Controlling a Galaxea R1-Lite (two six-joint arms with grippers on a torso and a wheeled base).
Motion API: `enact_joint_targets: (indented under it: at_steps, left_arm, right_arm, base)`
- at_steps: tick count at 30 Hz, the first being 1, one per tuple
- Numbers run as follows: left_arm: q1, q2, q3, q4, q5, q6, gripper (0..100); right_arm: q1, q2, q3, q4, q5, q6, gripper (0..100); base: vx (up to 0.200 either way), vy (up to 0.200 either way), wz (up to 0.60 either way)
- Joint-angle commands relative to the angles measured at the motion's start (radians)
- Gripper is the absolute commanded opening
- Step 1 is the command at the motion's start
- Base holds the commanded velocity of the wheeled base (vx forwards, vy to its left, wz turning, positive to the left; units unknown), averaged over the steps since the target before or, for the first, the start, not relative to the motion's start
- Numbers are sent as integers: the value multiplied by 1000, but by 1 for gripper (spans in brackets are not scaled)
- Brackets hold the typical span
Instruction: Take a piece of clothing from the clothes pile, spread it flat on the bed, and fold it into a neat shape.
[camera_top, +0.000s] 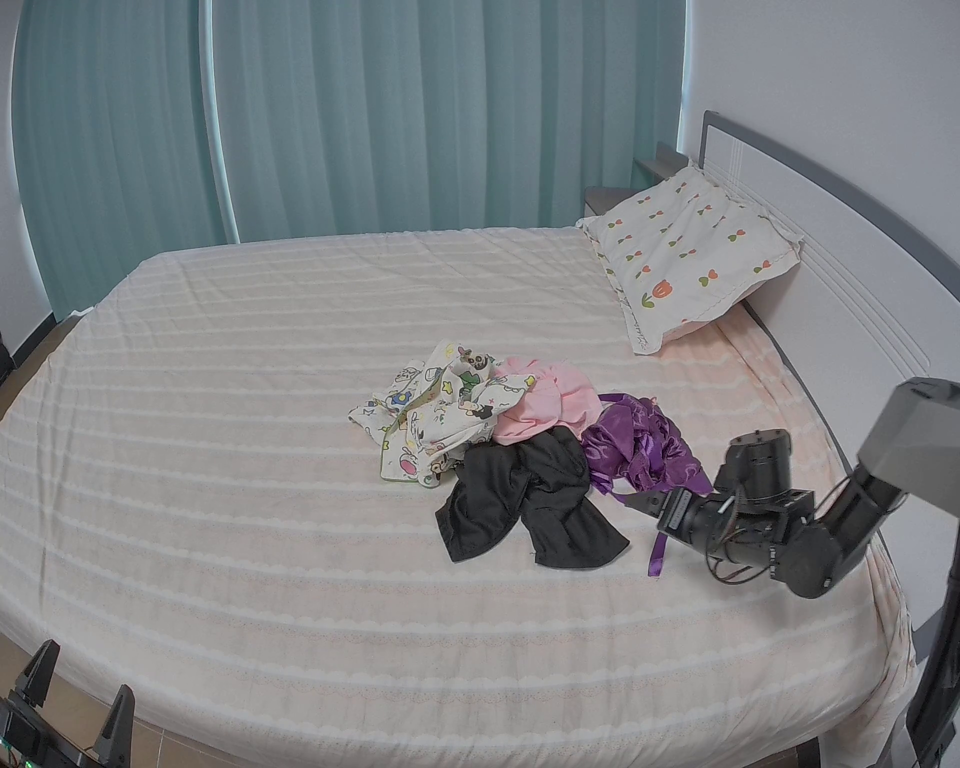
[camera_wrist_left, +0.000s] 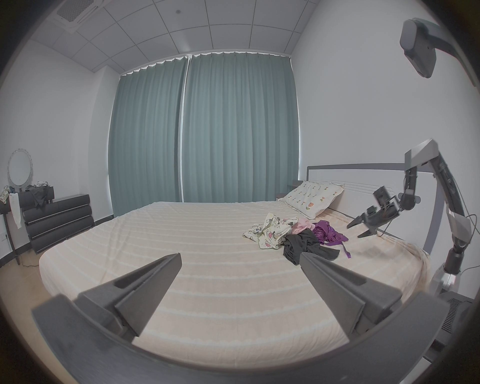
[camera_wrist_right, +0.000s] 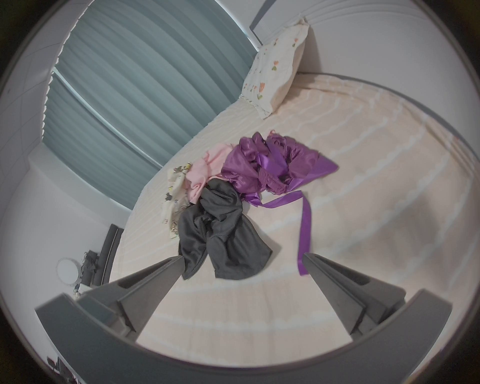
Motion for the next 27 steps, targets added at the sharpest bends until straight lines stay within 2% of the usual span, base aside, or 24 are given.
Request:
enact_joint_targets:
  at_steps: [1, 9, 18, 25, 26, 27]
  left_arm:
    - [0, -16, 15, 0, 0, 0, 100]
    - [0, -16, 15, 0, 0, 0, 100]
    - [0, -16, 15, 0, 0, 0, 100]
    - [0, -16, 15, 0, 0, 0, 100]
    - [0, -16, 15, 0, 0, 0, 100]
    - [0, -16, 15, 0, 0, 0, 100]
  right_arm:
    - [79, 274, -195, -20, -97, 49, 100]
    - [111, 394, -348, 41, -183, 43, 100]
    - [121, 454, -486, 112, -215, 14, 100]
    - [173, 488, -569, 110, -215, -6, 100]
    - [174, 488, -569, 109, -215, -8, 0]
    - [173, 488, -568, 107, -215, -8, 0]
  base:
    - [0, 0, 0]
    - [0, 0, 0]
    - [0, 0, 0]
    - [0, 0, 0]
    - [0, 0, 0]
    - [0, 0, 0]
